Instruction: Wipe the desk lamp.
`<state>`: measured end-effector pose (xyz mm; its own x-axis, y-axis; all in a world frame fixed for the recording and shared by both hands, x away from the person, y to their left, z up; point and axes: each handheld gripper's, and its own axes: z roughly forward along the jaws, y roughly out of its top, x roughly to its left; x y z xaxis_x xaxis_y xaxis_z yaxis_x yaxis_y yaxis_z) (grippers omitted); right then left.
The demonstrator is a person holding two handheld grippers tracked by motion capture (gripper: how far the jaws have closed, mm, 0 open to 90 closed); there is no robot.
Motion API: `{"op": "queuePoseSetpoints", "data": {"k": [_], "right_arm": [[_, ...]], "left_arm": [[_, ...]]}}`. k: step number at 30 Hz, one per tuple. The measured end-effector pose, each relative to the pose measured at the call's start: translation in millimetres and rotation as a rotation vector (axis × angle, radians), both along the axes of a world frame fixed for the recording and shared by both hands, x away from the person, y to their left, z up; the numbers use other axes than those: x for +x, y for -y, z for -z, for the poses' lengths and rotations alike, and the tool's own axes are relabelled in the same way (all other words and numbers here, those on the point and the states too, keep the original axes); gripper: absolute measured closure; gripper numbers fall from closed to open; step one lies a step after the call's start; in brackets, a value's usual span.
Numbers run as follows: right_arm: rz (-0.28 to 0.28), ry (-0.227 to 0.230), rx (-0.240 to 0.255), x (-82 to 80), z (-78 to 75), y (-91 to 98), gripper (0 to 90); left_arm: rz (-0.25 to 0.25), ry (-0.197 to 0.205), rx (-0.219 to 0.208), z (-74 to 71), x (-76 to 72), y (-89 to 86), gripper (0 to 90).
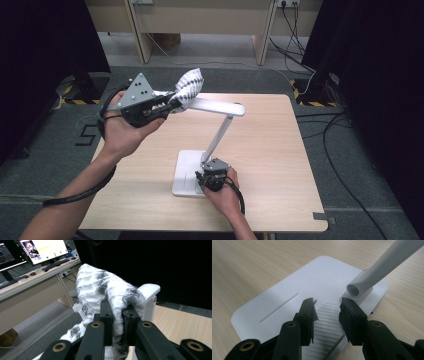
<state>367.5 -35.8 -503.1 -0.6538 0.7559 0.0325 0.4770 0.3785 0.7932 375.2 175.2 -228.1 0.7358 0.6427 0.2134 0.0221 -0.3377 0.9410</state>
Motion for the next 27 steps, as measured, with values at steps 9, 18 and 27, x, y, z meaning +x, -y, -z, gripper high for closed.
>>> {"op": "queuePoseSetpoints", "data": {"k": [9,18,27], "right_arm": [[0.000,0.000,0.000,-0.3,0.1,0.1,63.5],[0.001,-0.005,0.003,-0.4,0.0,-0.3,63.6],[0.001,-0.005,0.001,-0.2,-0.2,-0.2,63.5]], "left_arm": [[0.013,-0.007,0.002,1.6,2.7,10.6,80.9],[0.033,-0.017,0.014,2.2,4.0,22.3,80.9],[0.048,-0.023,0.020,2.5,5.4,30.8,80.9]]}}
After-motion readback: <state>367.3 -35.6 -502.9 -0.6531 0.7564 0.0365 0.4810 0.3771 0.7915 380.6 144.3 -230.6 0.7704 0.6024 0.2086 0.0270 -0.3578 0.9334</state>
